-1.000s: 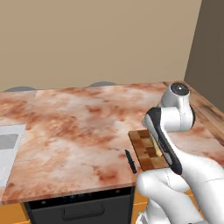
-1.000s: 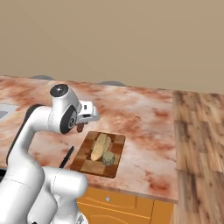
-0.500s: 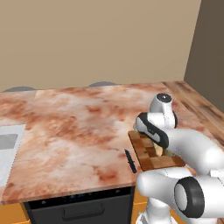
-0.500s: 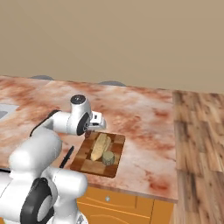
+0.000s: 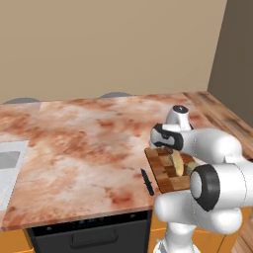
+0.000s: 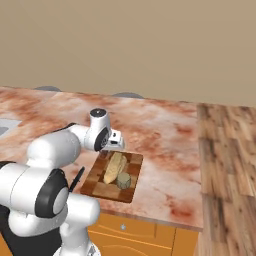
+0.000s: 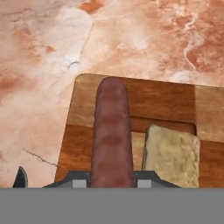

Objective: Retrieve the sausage and cheese from the fridge and place them on the cutting board on the counter.

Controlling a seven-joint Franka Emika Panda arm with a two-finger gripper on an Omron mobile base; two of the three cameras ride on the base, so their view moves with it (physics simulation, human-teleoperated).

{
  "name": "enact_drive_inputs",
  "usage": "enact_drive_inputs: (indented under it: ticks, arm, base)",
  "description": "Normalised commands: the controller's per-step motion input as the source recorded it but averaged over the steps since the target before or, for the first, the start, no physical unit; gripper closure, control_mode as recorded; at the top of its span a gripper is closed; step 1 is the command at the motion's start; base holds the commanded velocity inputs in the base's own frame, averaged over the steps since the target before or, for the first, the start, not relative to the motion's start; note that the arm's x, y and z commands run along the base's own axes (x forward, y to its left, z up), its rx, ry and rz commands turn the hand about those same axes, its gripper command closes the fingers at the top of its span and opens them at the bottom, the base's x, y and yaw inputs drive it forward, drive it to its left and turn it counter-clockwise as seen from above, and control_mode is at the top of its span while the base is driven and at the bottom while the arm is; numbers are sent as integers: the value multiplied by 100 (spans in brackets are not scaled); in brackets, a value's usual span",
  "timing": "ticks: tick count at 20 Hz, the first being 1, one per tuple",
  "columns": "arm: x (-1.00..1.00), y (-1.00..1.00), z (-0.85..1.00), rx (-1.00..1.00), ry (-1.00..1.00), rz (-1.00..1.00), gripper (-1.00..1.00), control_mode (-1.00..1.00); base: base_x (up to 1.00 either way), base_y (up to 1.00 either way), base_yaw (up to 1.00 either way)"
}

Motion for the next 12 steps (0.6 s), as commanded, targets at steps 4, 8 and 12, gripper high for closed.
enact_drive_inputs:
  ticks: [4,8,12]
  arm:
    - [-21,0,-47,0,-6,-3,100,-100]
    - [-15,1,-31,0,-6,-2,100,-100]
    - [-9,9,-6,0,-4,0,-100,-100]
  base:
    - [0,0,0]
    - [0,0,0]
    - [0,0,0]
